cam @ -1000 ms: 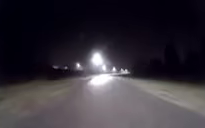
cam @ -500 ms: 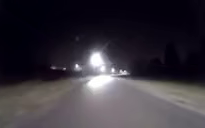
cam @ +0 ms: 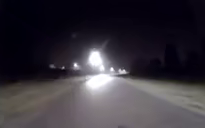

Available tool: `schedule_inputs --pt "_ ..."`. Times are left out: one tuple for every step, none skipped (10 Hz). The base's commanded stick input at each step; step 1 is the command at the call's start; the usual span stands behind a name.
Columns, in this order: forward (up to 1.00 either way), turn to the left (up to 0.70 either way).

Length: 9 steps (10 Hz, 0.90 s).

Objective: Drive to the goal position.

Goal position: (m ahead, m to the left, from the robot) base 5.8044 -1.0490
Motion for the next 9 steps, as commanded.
schedule_inputs --pt "1.0 0.05" --pt "1.0 0.05" --pt "1.0 0.05" --pt "1.0 0.05" --pt "1.0 0.05" --pt "1.0 0.05" --pt "1.0 0.05" --pt "1.0 0.05" --pt "1.0 0.05"
